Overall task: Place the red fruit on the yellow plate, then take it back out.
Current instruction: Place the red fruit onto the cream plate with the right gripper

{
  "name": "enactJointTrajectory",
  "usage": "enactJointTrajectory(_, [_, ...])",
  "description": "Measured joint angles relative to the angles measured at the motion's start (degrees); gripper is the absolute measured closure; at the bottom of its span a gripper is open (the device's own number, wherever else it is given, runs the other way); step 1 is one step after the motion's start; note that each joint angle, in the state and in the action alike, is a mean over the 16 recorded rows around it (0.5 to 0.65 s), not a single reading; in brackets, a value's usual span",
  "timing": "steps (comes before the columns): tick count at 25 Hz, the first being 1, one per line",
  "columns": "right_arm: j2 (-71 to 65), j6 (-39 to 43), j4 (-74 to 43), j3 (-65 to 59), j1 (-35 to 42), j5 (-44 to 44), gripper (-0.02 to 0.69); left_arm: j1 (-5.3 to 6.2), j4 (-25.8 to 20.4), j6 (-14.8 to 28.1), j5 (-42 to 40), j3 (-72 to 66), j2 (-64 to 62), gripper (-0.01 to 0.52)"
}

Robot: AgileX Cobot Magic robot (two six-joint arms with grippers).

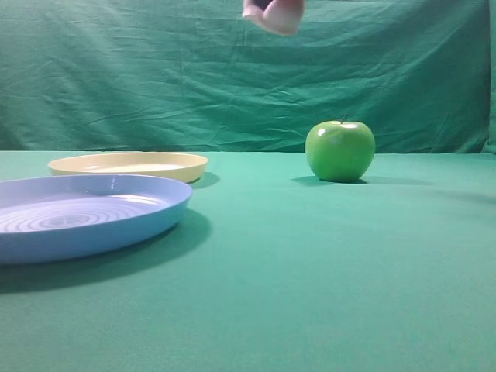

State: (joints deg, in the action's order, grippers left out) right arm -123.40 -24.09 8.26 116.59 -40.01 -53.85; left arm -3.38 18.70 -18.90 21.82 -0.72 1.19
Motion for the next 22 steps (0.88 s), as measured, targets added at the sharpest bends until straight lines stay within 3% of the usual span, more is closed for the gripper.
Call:
enactJointTrajectory(11, [-13.71, -2.56, 1.5, 6.64, -3.94, 8.41, 0.474, 0.0, 0.0, -0.01, 0.0, 0.0, 0.0, 0.514])
enactJointTrajectory(14, [-15.35, -2.97, 2.06, 6.78, -4.05, 10.44, 0.415, 0.0, 0.0, -0.03, 0.0, 0.0, 0.0, 0.514])
enactJointTrajectory(22, [-16.32, -3.73, 2.89, 6.94, -4.05, 11.47, 0.18, 0.0, 0.0, -0.09, 0.0, 0.0, 0.0, 0.514])
